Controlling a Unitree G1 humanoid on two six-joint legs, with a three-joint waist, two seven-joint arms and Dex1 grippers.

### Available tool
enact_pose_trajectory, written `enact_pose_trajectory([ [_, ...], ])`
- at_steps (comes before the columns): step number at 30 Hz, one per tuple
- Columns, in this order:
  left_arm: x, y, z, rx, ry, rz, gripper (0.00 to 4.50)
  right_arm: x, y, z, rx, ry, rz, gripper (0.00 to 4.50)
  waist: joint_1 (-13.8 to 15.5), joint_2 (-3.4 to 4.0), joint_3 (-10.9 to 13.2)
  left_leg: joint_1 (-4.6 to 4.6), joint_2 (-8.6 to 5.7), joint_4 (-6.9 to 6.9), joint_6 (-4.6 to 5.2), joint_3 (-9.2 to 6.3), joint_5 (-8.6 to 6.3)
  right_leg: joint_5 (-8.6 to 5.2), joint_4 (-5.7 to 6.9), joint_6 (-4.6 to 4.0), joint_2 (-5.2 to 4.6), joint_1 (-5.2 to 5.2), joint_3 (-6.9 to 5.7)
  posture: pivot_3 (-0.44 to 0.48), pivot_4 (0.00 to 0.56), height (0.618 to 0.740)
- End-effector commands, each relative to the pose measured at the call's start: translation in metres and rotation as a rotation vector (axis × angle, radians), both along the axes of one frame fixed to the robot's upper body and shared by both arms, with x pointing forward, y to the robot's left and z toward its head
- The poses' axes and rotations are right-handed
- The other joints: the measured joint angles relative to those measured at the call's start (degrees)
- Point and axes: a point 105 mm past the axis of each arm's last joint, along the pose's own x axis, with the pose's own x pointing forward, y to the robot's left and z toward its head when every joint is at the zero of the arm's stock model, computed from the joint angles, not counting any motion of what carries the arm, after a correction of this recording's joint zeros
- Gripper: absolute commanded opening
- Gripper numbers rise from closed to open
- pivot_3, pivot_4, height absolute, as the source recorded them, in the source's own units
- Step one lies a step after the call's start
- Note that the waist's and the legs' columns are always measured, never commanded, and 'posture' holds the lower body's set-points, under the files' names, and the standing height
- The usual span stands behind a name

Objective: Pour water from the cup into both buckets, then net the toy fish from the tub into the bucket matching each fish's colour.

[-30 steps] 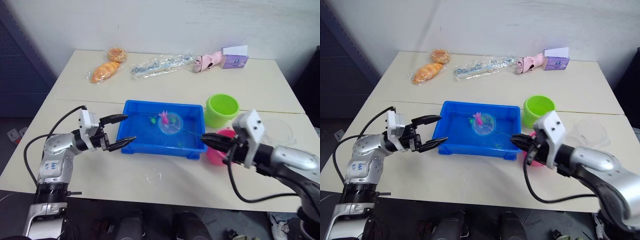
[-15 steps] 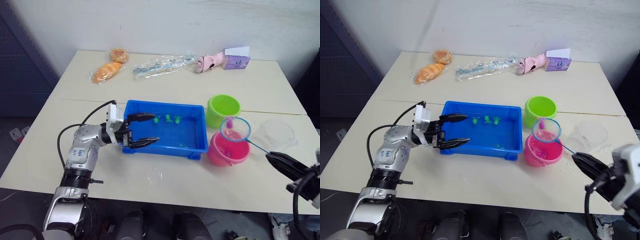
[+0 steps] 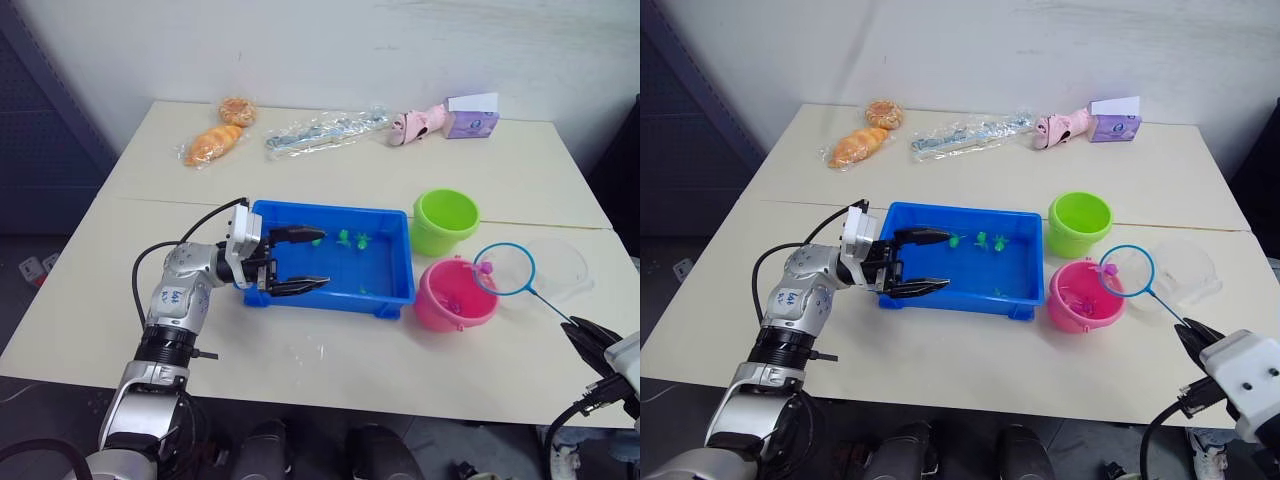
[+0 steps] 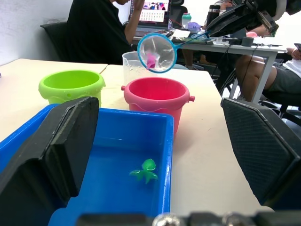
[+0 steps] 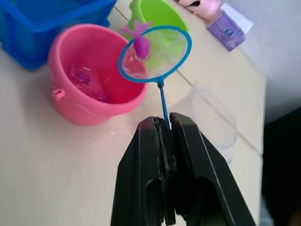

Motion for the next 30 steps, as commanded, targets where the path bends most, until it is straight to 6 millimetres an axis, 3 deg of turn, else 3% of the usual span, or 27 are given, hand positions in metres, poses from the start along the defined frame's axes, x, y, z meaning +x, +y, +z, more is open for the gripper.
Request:
enact_pose_trajectory([
  [1,0.000,-0.001,0.006,0.002,-0.021,-0.007,4.47,0.002,0.006,0.002,-0.167,-0.062,0.057,0.00,0.01,0.00,0.00,0.02,0.00,0.00,-0.02,0.00,0.01,0.00,0.00,0.00,0.01,0.01,0.00,0.000,0.150,0.740],
  [8,-0.001,0.004,0.006,0.009,-0.021,0.006,4.47,0.005,-0.004,0.002,-0.426,-0.124,0.075,0.00,0.00,0.00,0.00,0.03,0.00,0.01,-0.04,0.01,0.02,0.00,0.01,0.00,0.01,0.02,0.00,0.000,0.150,0.740],
  [11,0.000,0.011,0.005,0.019,-0.021,0.029,4.47,0.010,-0.005,0.016,-0.446,-0.210,0.087,0.00,-0.08,0.00,0.00,0.05,0.01,0.01,-0.06,0.02,0.04,0.00,0.03,0.00,0.03,0.02,0.01,0.000,0.150,0.740],
  [15,0.006,0.027,0.002,0.034,-0.016,0.085,4.47,0.021,0.012,0.040,-0.102,-0.306,0.123,0.00,-0.20,0.01,0.00,0.16,0.05,0.01,-0.12,0.02,0.07,0.00,0.08,-0.01,0.04,0.10,0.03,0.000,0.150,0.740],
  [17,0.009,0.041,-0.001,0.047,-0.012,0.129,4.47,0.029,0.035,0.041,0.045,-0.234,0.245,0.00,-0.29,0.02,-0.01,0.21,0.07,0.00,-0.13,0.03,0.08,0.00,0.09,-0.01,0.04,0.12,0.06,0.000,0.150,0.740],
  [21,0.009,0.058,-0.005,0.067,-0.015,0.193,4.47,0.052,0.068,0.041,-0.007,-0.088,0.405,0.00,-0.28,0.02,-0.01,0.31,0.10,0.00,-0.04,-0.01,0.03,0.00,0.13,-0.02,0.02,0.20,0.06,0.000,0.150,0.740],
  [30,-0.006,0.071,-0.012,0.087,-0.001,0.239,4.47,0.091,0.086,0.029,-0.218,0.090,0.501,0.00,0.02,0.01,-0.01,-0.08,0.03,0.15,0.10,-0.10,-0.05,0.01,0.01,-0.04,-0.13,0.02,-0.05,0.000,0.150,0.740],
])
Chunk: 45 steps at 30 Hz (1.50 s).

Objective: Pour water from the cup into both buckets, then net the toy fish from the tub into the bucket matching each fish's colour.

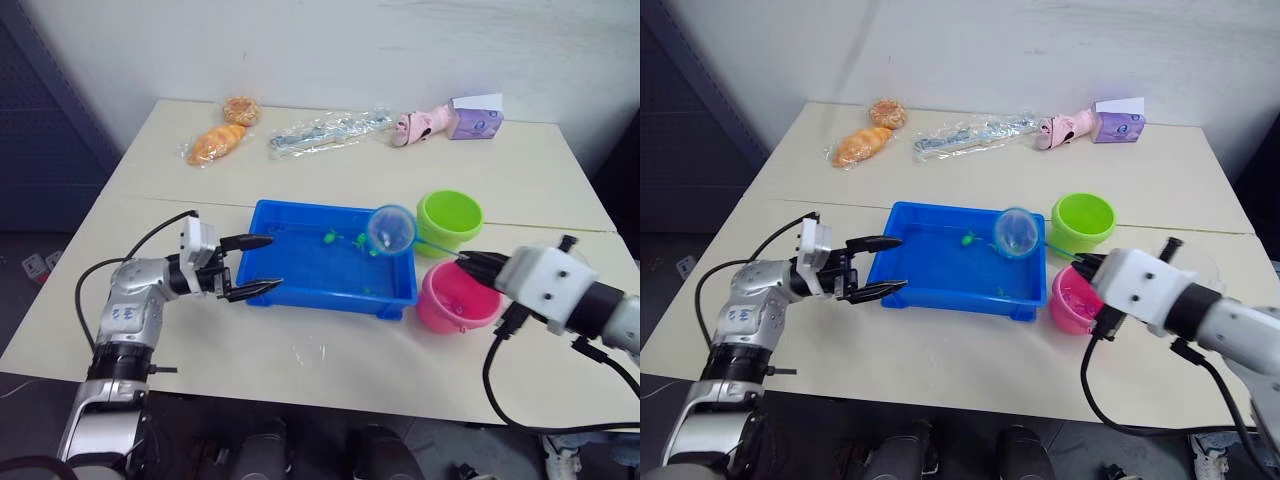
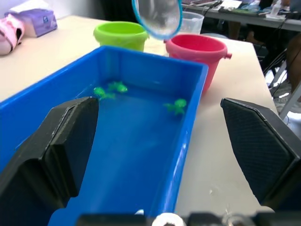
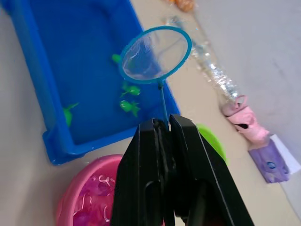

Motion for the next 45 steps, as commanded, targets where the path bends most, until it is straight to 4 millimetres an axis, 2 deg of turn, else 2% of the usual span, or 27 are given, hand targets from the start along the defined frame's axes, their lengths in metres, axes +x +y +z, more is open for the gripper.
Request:
enact_pose_trajectory([
  [1,-0.007,0.000,0.012,0.001,-0.052,0.002,4.47,0.012,0.000,-0.008,-0.108,0.012,0.028,0.00,-0.09,0.00,0.00,-0.05,0.00,0.06,0.04,0.00,-0.02,0.00,0.00,0.00,0.00,0.01,-0.01,0.000,0.150,0.740],
  [12,-0.018,0.001,0.008,0.039,-0.044,0.034,4.47,0.051,-0.001,-0.023,-0.317,0.077,0.083,0.00,-0.57,0.00,0.01,-0.03,0.01,0.27,0.08,0.05,-0.05,0.00,0.08,0.01,-0.04,0.01,-0.03,0.000,0.150,0.740],
  [16,-0.018,0.001,0.009,0.065,-0.056,0.037,4.47,0.054,0.011,-0.032,-0.363,0.131,0.144,0.00,-0.67,0.00,0.01,-0.02,0.02,0.26,0.08,0.04,-0.05,0.00,0.08,0.01,-0.04,0.02,-0.03,0.000,0.150,0.740],
  [23,-0.016,0.003,0.011,0.107,-0.056,0.028,4.47,0.054,0.018,-0.041,-0.412,0.235,0.179,0.00,-0.82,0.01,0.01,-0.03,0.02,0.27,0.08,0.04,-0.05,0.00,0.08,0.01,-0.04,0.01,-0.04,0.000,0.150,0.740],
  [29,-0.013,0.008,0.012,0.146,-0.036,0.004,4.47,0.051,0.025,-0.045,-0.302,0.382,0.172,0.00,-0.99,0.01,0.01,-0.03,0.02,0.27,0.08,0.03,-0.05,0.00,0.10,0.00,-0.04,0.01,-0.05,0.000,0.150,0.740],
  [39,-0.008,0.012,0.013,0.156,-0.035,-0.014,4.47,0.045,0.038,-0.039,0.108,0.605,0.113,0.00,-1.59,0.01,0.01,-0.04,0.01,0.27,0.08,0.00,-0.05,0.00,0.15,0.00,-0.07,0.00,-0.08,0.000,0.150,0.740],
  [45,-0.006,0.013,0.012,0.161,-0.037,-0.022,4.47,0.050,0.030,-0.033,0.225,0.650,0.043,0.00,-1.58,0.01,0.01,-0.05,0.01,0.26,0.10,0.01,-0.06,0.00,0.14,0.00,-0.08,-0.02,-0.08,0.000,0.150,0.740],
])
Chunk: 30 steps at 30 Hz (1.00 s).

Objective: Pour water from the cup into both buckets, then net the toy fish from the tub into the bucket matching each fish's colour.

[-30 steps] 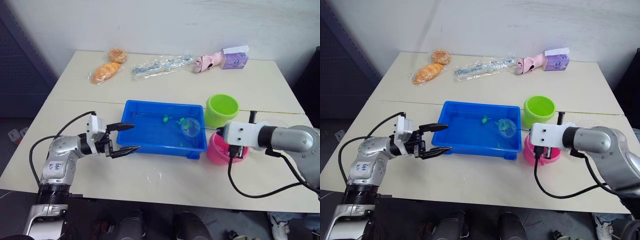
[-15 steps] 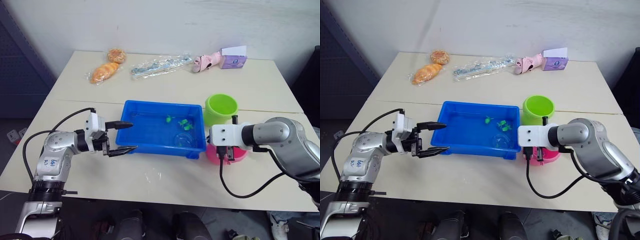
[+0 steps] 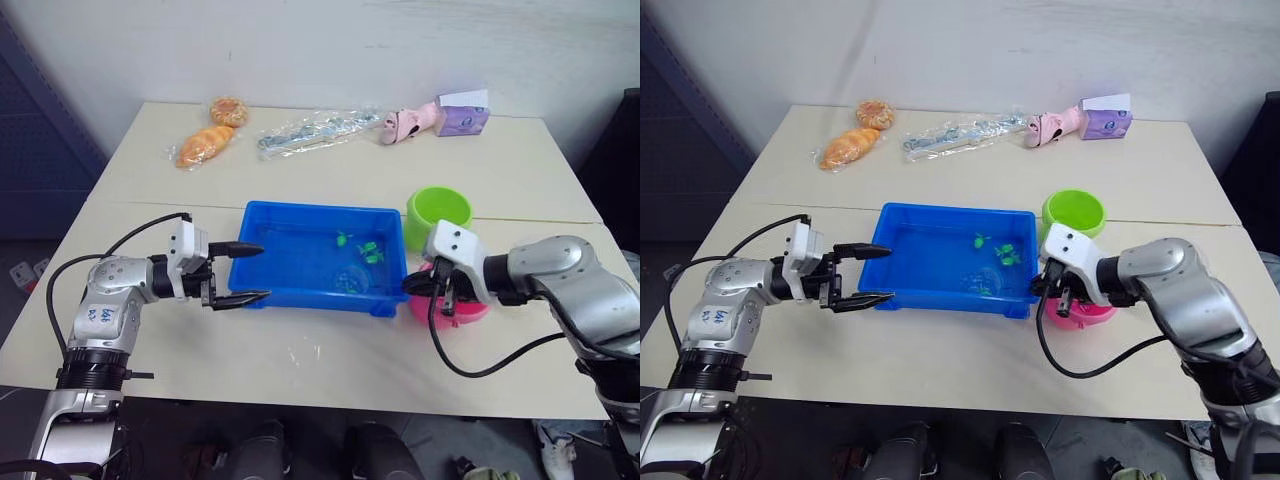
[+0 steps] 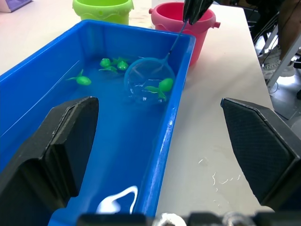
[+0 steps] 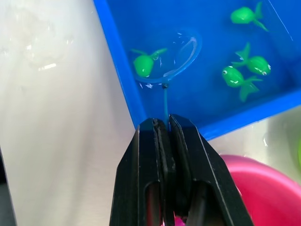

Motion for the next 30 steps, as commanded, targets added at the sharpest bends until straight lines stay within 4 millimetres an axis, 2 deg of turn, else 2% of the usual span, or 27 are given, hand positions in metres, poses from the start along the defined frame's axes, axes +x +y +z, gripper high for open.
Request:
enact_pose_trajectory([
  [1,0.002,0.002,0.007,0.016,-0.038,-0.007,4.47,0.001,0.000,0.014,0.076,-0.001,-0.029,0.00,-0.01,0.00,0.00,0.00,0.00,0.00,0.00,0.00,0.00,0.00,0.00,0.00,0.00,0.00,0.00,0.000,0.150,0.740],
  [12,0.007,-0.001,0.007,0.010,-0.052,-0.016,4.47,-0.002,-0.010,0.029,0.260,0.055,-0.161,0.00,0.00,0.00,0.00,-0.02,-0.01,-0.01,0.04,0.01,-0.03,0.00,0.00,0.00,-0.02,-0.03,0.00,0.000,0.150,0.740],
  [17,0.012,-0.007,0.013,-0.052,-0.046,-0.003,4.47,-0.003,-0.028,0.049,0.333,-0.003,-0.248,0.00,0.05,0.00,0.00,-0.03,-0.01,-0.02,0.05,0.02,-0.03,0.00,0.00,0.00,-0.02,-0.02,0.00,0.000,0.150,0.740],
  [21,0.019,-0.010,0.022,-0.164,0.013,0.038,4.47,0.002,-0.060,0.074,0.363,-0.145,-0.366,0.00,0.09,0.00,0.00,-0.04,-0.04,-0.02,0.06,0.02,-0.03,0.00,0.01,0.00,-0.04,-0.03,0.00,0.000,0.150,0.740],
  [25,0.023,-0.016,0.028,-0.204,0.040,0.043,4.47,0.000,-0.087,0.084,0.326,-0.224,-0.440,0.00,0.19,0.00,0.00,-0.06,-0.05,-0.08,0.06,0.03,-0.04,0.00,0.06,0.00,-0.03,-0.01,-0.02,0.000,0.150,0.740],
  [30,0.026,-0.030,0.031,-0.203,0.028,0.029,4.47,0.017,-0.113,0.092,0.256,-0.427,-0.541,0.00,-0.06,0.00,0.00,-0.03,-0.05,-0.04,0.05,0.12,-0.03,0.00,0.01,0.01,-0.02,-0.02,0.03,0.000,0.150,0.740],
])
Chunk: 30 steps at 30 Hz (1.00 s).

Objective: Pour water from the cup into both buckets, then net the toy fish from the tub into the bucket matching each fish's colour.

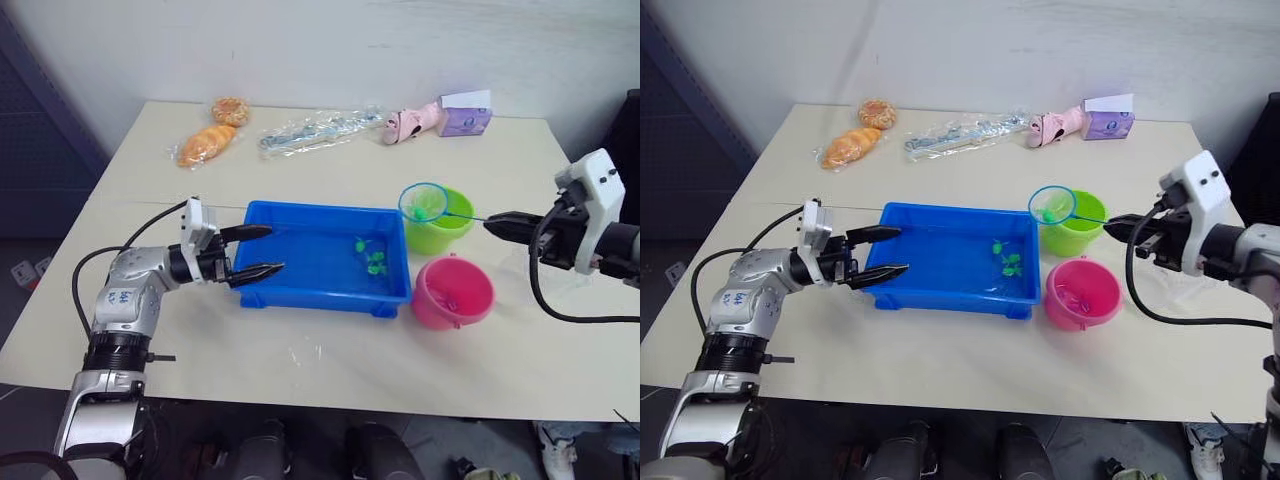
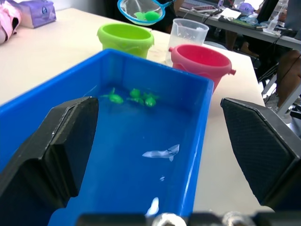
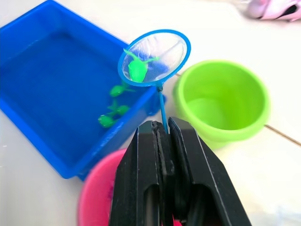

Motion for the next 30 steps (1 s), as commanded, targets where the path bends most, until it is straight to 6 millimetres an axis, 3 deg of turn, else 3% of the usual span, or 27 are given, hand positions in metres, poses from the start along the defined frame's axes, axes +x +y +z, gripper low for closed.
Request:
enact_pose_trajectory([
  [1,0.000,-0.010,0.013,-0.014,-0.051,-0.021,4.47,0.009,-0.017,0.018,-0.090,-0.166,-0.091,0.00,-0.06,0.00,0.00,0.01,0.00,0.00,-0.02,0.01,0.01,0.00,0.01,0.00,0.02,-0.02,0.01,0.000,0.150,0.740],
  [3,0.000,-0.015,0.014,-0.021,-0.053,-0.028,4.47,0.016,-0.021,0.020,-0.155,-0.233,-0.123,0.00,-0.05,0.00,0.00,0.01,0.02,-0.02,-0.05,0.02,0.03,0.00,0.03,0.00,0.05,-0.05,0.02,0.000,0.150,0.740],
  [7,-0.003,-0.018,0.013,-0.013,-0.051,-0.041,4.47,0.022,-0.010,0.015,-0.249,-0.293,-0.086,0.00,-0.03,0.00,0.00,0.00,0.02,-0.02,-0.08,0.02,0.05,0.00,0.03,0.00,0.06,-0.06,0.02,0.000,0.150,0.740],
  [12,-0.003,-0.022,0.021,-0.019,-0.081,-0.061,4.47,0.027,-0.002,0.002,-0.506,-0.388,-0.029,0.00,0.11,0.00,0.00,0.00,0.02,-0.01,-0.09,0.03,0.05,0.00,0.03,0.00,0.05,-0.05,0.02,0.000,0.150,0.740],
  [17,-0.003,-0.032,0.033,-0.025,-0.145,-0.073,4.47,0.027,-0.011,-0.009,-0.822,-0.525,0.002,0.00,0.75,0.00,0.00,-0.01,-0.01,0.02,-0.08,0.03,0.05,0.00,0.00,0.01,0.05,-0.03,0.01,0.000,0.150,0.740],
  [30,-0.005,-0.040,0.030,-0.014,-0.189,-0.105,4.47,0.032,-0.019,-0.019,-1.199,-0.695,0.053,0.00,0.82,0.01,0.00,0.01,0.05,0.14,-0.18,0.03,0.11,0.00,0.04,0.01,0.14,-0.02,0.03,0.000,0.150,0.740],
])
